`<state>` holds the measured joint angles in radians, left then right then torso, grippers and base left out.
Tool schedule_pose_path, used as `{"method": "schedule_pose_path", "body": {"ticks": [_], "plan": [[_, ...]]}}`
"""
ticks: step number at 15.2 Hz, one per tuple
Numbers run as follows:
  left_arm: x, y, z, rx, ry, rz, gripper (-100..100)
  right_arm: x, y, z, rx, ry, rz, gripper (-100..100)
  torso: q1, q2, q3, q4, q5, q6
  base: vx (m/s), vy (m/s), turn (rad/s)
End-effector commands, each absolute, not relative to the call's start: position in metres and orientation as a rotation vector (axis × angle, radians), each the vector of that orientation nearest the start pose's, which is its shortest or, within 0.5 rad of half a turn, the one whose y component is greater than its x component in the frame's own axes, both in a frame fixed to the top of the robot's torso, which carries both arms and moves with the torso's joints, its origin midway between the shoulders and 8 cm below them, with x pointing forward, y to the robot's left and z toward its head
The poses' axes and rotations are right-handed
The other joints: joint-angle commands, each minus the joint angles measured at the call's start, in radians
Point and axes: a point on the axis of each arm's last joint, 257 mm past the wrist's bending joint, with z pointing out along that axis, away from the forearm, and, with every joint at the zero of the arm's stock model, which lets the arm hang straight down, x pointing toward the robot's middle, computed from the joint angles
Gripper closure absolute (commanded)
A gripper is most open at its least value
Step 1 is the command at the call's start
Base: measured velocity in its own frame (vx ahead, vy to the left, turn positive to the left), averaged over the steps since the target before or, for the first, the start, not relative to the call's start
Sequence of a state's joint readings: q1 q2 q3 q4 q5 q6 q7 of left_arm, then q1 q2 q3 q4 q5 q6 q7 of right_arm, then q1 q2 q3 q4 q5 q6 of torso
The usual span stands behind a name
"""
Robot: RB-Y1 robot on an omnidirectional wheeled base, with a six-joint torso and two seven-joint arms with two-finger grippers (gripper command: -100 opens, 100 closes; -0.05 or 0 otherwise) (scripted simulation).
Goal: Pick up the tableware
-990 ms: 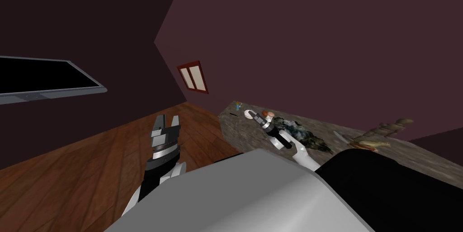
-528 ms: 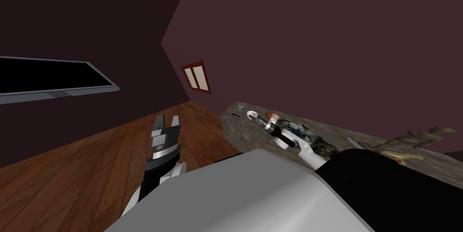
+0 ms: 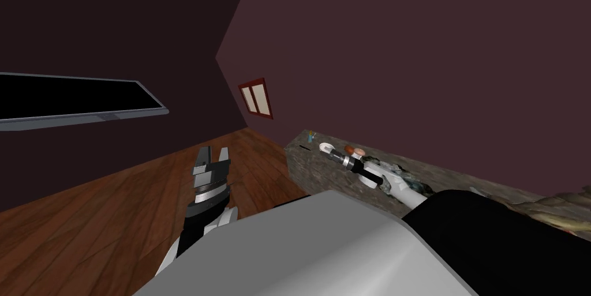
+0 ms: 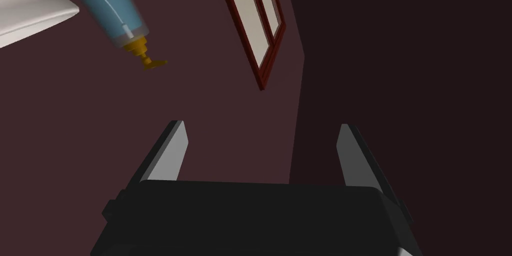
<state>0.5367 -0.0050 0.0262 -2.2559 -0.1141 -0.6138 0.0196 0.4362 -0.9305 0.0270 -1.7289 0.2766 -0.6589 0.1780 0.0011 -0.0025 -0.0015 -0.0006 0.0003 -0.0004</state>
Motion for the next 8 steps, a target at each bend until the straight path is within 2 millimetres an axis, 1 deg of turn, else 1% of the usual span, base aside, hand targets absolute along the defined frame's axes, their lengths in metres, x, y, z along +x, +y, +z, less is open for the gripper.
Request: {"method": "schedule_pose_path", "body": {"ticks": [1, 2, 3, 4, 6, 7, 8], "plan": [[0.328, 0.273, 0.022, -0.544, 0.64, -1.229, 0, 0.376, -0.328, -0.201, -0.272, 1.695, 0.674, -100, 0.0, 0.0, 0.0, 0.0, 0.0, 0.0, 0.027, 0.012, 0.106], [0.328, 0.273, 0.022, -0.544, 0.64, -1.229, 0, 0.372, -0.34, -0.216, -0.297, 1.742, 0.641, -100, 0.0, 0.0, 0.0, 0.0, 0.0, 0.0, 0.028, 0.022, 0.154], [0.328, 0.273, 0.022, -0.544, 0.64, -1.229, 0, 0.373, -0.343, -0.215, -0.323, 1.754, 0.628, -100, 0.0, 0.0, 0.0, 0.0, 0.0, 0.0, 0.031, 0.022, 0.127], [0.328, 0.273, 0.022, -0.544, 0.64, -1.229, 0, 0.368, -0.355, -0.229, -0.35, 1.803, 0.593, -100, 0.0, 0.0, 0.0, 0.0, 0.0, 0.0, 0.043, 0.029, 0.132], [0.328, 0.273, 0.022, -0.544, 0.64, -1.229, 0, 0.368, -0.359, -0.227, -0.379, 1.816, 0.578, -100, 0.001, -0.001, -0.001, 0.0, 0.0, 0.0, 0.033, 0.025, 0.072], [0.328, 0.273, 0.022, -0.544, 0.64, -1.229, 0, 0.363, -0.373, -0.241, -0.409, 1.865, 0.542, -100, 0.001, 0.0, 0.0, 0.0, 0.0, 0.0, 0.021, 0.025, 0.091], [0.328, 0.273, 0.022, -0.544, 0.64, -1.229, 0, 0.363, -0.376, -0.239, -0.43, 1.874, 0.531, -100, 0.001, 0.0, 0.0, 0.0, 0.0, 0.0, 0.022, 0.026, 0.113]]}}
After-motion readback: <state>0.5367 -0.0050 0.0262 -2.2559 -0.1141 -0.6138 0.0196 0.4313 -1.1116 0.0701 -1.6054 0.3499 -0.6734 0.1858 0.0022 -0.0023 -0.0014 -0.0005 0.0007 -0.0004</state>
